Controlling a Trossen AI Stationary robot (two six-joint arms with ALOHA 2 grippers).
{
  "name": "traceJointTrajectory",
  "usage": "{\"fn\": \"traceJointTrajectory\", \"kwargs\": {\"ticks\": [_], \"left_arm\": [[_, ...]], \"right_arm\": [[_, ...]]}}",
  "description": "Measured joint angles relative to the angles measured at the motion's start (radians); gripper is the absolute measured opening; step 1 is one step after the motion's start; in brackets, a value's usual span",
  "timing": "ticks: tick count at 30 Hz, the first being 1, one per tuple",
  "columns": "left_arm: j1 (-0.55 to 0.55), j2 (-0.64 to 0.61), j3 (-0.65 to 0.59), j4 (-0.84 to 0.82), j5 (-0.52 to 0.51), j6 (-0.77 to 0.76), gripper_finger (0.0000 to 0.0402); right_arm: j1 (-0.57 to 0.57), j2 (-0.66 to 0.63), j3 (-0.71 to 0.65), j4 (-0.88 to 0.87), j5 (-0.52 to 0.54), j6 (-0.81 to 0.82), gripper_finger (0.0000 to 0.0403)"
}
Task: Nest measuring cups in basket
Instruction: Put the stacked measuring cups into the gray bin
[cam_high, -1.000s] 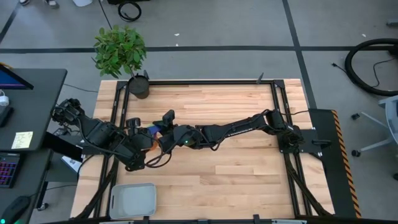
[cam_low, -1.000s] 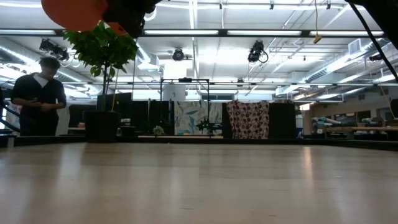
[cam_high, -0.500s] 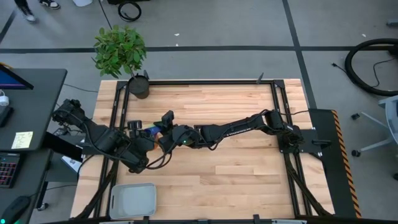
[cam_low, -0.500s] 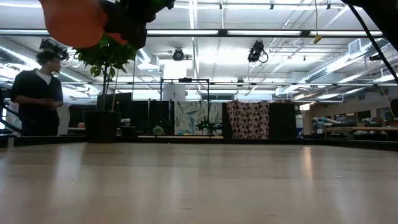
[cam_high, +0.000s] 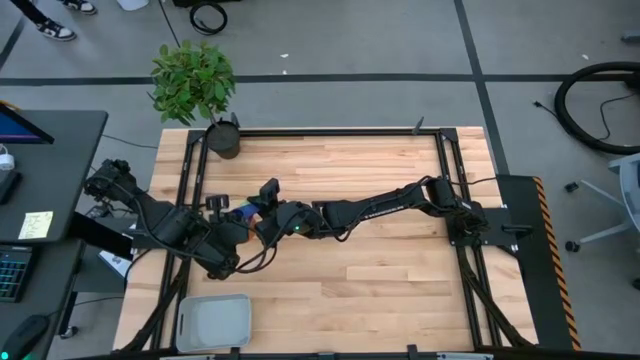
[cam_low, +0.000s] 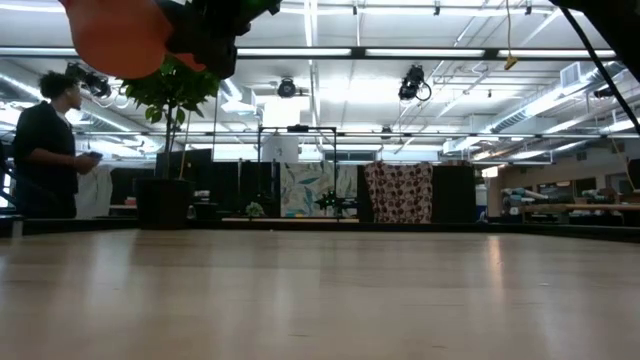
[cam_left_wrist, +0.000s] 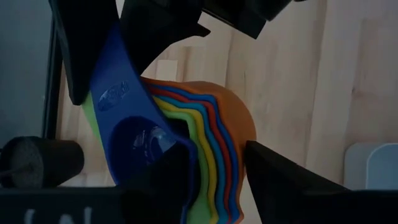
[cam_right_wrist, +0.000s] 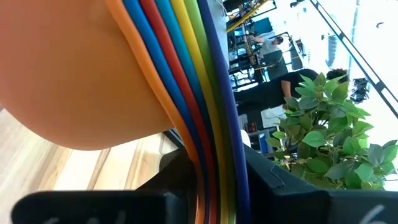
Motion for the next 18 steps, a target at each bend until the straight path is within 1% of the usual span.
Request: {"fn": "traceJointTrajectory", "kwargs": {"ticks": [4, 10, 18], "left_arm": [[0.000, 0.000, 0.000, 0.009, 0.029, -0.005, 0.0155], [-0.012, 0.000, 0.000, 0.015, 0.039, -0.007, 0.0155], [-0.039, 0.000, 0.001, 0.029, 0.083, -0.036, 0.0154]], "right_arm": [[0.006, 0.000, 0.000, -0.004, -0.032, 0.001, 0.0085], [0.021, 0.000, 0.000, -0.008, -0.033, 0.002, 0.0085], [0.050, 0.000, 0.000, -0.008, -0.050, 0.004, 0.0085]]}}
